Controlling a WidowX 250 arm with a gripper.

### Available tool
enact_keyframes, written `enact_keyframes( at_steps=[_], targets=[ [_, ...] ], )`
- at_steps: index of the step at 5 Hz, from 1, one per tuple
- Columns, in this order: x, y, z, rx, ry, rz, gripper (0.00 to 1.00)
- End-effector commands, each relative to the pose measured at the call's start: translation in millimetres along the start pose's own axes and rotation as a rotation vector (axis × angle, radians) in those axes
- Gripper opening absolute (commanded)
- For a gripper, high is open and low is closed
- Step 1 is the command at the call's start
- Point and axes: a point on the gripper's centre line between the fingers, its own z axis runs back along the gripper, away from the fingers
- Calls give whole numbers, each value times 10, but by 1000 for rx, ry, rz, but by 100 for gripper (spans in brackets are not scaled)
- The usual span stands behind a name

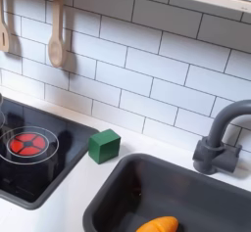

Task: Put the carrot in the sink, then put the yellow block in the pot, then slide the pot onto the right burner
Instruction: 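Put the yellow block in the pot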

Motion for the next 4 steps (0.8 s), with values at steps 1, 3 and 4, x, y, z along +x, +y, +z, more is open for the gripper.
enact_keyframes(
  at_steps=[1, 3, 4],
  targets=[
    [4, -29, 41, -7, -2, -3, 100],
    [-109, -108, 170, -39, 37, 15, 100],
    [-155, -144, 260, -54, 38, 11, 100]
  ],
)
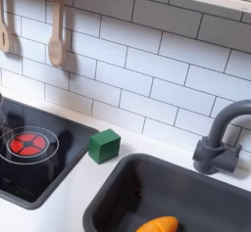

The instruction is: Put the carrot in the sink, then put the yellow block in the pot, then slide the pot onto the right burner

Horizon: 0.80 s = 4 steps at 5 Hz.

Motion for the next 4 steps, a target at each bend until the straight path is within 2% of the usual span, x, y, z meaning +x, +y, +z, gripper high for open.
enact_keyframes(
  at_steps=[1, 2, 3, 4],
  targets=[
    [-137, -107, 218, -20, -24, -27, 100],
    [-227, -105, 258, -16, -29, -31, 100],
    [-376, -144, 237, -10, -12, -50, 100],
    [-536, -258, 211, -11, 12, -69, 100]
  ],
)
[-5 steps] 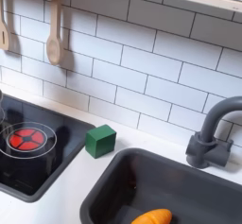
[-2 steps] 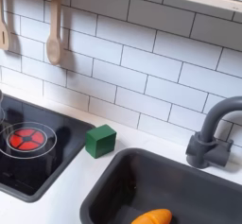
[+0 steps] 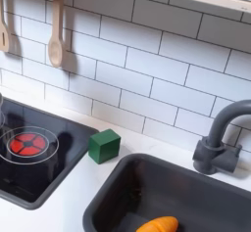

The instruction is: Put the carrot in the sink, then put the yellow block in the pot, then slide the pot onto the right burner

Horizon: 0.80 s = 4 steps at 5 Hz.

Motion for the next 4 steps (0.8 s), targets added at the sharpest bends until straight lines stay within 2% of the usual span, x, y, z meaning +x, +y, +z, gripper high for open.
enact_keyframes(
  at_steps=[1, 2, 3, 4],
  targets=[
    [-269, -138, -67, -4, 42, -32, 100],
    [-305, -74, -192, 18, 41, -35, 100],
    [-330, -104, -311, 20, 37, -56, 100],
    [-333, -89, -296, 22, 38, -50, 100]
  ],
)
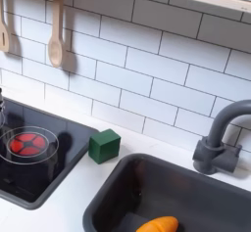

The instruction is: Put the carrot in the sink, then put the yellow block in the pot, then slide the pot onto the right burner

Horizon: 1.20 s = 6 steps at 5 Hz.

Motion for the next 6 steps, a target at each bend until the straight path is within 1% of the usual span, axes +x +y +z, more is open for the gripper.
enact_keyframes(
  at_steps=[1, 3, 4, 5, 6],
  targets=[
    [-3, 0, -4, 0, 1, 0, 100],
    [2, 1, -4, 0, -2, -1, 100],
    [-110, -55, 18, -29, -54, 4, 100],
    [-316, -142, 14, -50, -74, -27, 100],
    [-348, -183, 109, -64, -123, -49, 100]
  ],
)
